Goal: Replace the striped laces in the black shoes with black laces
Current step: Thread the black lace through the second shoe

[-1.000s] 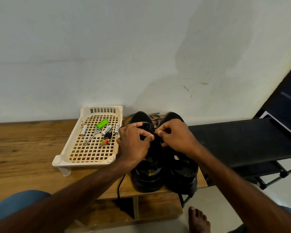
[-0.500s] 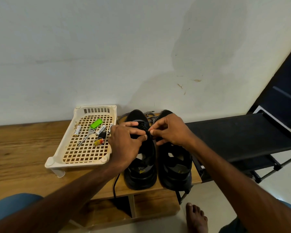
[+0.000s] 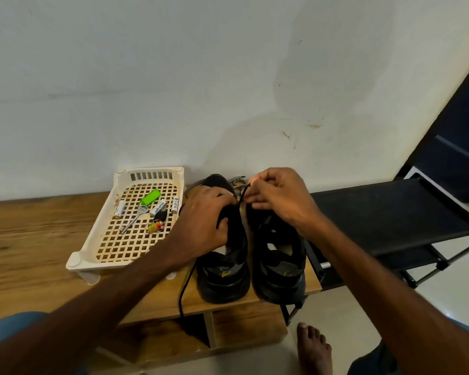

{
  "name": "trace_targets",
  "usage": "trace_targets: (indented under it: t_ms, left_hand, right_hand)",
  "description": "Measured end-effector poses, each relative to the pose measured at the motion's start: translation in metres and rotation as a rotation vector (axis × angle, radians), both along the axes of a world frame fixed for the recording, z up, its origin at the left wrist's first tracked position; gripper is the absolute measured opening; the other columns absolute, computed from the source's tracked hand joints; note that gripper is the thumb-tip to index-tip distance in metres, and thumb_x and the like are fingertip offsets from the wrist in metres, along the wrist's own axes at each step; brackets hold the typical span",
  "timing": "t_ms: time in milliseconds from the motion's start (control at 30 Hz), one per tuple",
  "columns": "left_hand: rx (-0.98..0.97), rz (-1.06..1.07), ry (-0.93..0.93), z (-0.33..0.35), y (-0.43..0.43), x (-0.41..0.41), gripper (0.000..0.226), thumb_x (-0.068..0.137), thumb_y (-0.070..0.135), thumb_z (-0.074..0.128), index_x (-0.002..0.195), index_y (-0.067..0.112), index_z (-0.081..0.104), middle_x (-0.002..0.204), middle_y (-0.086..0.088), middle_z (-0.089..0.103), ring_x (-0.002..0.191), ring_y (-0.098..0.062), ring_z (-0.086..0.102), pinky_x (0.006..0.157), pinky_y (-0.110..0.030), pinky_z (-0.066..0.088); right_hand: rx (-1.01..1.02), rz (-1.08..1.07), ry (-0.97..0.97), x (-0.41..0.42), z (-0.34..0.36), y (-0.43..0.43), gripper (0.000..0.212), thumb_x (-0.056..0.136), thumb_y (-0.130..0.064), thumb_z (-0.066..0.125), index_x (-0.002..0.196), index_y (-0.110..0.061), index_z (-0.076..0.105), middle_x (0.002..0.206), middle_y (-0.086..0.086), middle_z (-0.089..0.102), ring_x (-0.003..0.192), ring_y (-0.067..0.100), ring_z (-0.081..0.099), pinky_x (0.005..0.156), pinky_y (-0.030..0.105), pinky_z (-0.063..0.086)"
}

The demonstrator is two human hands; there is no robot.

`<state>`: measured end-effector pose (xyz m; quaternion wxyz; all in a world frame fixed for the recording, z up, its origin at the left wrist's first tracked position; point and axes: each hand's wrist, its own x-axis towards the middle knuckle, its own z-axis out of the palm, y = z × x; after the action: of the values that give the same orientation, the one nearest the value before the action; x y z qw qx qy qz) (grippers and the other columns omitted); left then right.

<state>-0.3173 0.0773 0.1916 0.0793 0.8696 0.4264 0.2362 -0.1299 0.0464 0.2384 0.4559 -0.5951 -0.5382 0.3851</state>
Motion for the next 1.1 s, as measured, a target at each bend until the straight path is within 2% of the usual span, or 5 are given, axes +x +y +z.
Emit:
trace_targets:
  t_ms: [200,367,467,900,1100]
  left_hand:
    - [0.070,-0.069,0.004,0.005,0.008,-0.002,0.031,0.082,0.011,0.075,0.111,0.021,0.076,0.120,0.001,0.072,0.116,-0.020,0.062,0.101,-0.041,0.047]
    - [0.059,-0.125,-0.032,0.010,0.013,-0.006,0.028,0.079,0.011,0.078,0.104,0.023,0.075,0.109,0.007,0.074,0.101,-0.012,0.068,0.087,-0.034,0.056]
    - [0.012,-0.101,-0.068,0.010,0.016,-0.007,0.030,0.080,0.010,0.073,0.106,0.025,0.067,0.103,0.010,0.071,0.094,-0.010,0.067,0.080,-0.034,0.056]
    - [-0.160,0.136,-0.239,0.028,0.034,-0.031,0.004,0.083,0.026,0.082,0.086,0.027,0.080,0.079,0.014,0.075,0.073,0.002,0.068,0.063,-0.004,0.041]
    - [-0.247,0.096,-0.281,0.031,0.023,-0.023,0.006,0.083,0.024,0.083,0.088,0.024,0.081,0.078,0.011,0.076,0.072,-0.001,0.070,0.063,-0.011,0.052]
  right_hand:
    - [0.094,-0.020,0.678,0.023,0.016,0.001,0.013,0.102,-0.014,0.055,0.107,-0.006,0.063,0.076,0.004,0.071,0.071,0.023,0.070,0.071,0.037,0.061]
    - [0.116,0.156,-0.705,0.018,0.002,-0.001,0.017,0.095,-0.041,0.068,0.101,-0.028,0.077,0.084,-0.014,0.071,0.075,0.004,0.065,0.069,0.025,0.051]
    - [-0.008,0.287,-0.962,0.005,-0.004,-0.003,0.021,0.095,-0.044,0.068,0.093,-0.026,0.079,0.068,-0.014,0.060,0.067,0.005,0.057,0.069,0.028,0.045]
    - [-0.026,0.098,0.728,0.030,0.007,-0.004,0.024,0.104,-0.029,0.056,0.088,-0.013,0.064,0.111,0.018,0.076,0.106,0.028,0.074,0.098,0.043,0.055]
    - [0.148,0.054,-0.422,0.007,-0.013,-0.002,0.014,0.095,-0.033,0.073,0.092,-0.024,0.084,0.085,-0.005,0.078,0.074,0.005,0.070,0.071,0.029,0.059]
